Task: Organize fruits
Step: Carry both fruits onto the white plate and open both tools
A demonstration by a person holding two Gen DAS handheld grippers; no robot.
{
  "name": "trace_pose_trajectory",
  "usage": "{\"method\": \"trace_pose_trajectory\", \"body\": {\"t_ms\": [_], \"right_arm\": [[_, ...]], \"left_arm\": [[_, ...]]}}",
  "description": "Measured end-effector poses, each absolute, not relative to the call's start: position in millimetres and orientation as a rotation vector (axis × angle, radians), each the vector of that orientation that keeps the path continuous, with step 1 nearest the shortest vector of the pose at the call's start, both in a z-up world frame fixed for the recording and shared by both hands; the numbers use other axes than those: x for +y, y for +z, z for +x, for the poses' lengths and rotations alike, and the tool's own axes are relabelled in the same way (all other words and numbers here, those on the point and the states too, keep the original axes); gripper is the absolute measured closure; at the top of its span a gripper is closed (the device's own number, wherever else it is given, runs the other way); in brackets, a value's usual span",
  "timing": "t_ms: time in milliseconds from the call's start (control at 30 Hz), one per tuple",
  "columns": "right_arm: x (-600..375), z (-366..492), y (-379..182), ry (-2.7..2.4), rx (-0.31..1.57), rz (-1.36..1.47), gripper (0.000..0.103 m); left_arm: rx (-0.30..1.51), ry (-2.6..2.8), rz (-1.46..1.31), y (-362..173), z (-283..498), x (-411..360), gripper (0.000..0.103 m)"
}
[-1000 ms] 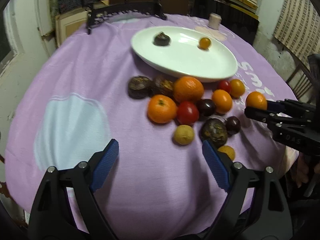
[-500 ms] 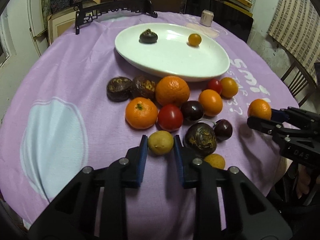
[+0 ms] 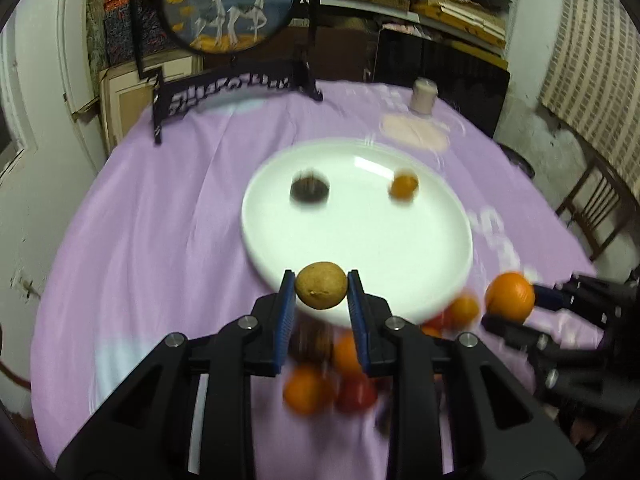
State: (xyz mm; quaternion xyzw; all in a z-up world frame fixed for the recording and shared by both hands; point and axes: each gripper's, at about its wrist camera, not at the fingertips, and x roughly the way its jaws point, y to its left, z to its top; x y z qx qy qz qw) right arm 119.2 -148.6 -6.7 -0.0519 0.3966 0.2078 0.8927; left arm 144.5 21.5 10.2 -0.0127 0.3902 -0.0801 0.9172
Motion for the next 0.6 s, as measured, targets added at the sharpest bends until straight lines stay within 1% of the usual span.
{"method": "trace_pose_trajectory", "body": {"t_ms": [133, 267, 400, 600], "right_arm": [[-131, 180, 2, 0.435, 0.825, -0.081, 0.064], [-117, 243, -18, 0.373, 0.851, -0.098, 0.064], [-118, 263, -38, 0.390, 0.905, -0.076, 0.064], [-115, 269, -43, 0.384, 0.914, -0.092, 0.063]], "left_arm": [[0.818, -0.128, -0.045, 18, 217, 13, 0.077], [0.856, -0.113, -0.120, 0, 258, 15, 0.077], [0.889, -0.117, -0.123, -20, 267, 18, 0.077], [0.889, -0.119, -0.107, -22, 266, 14, 0.077]]}}
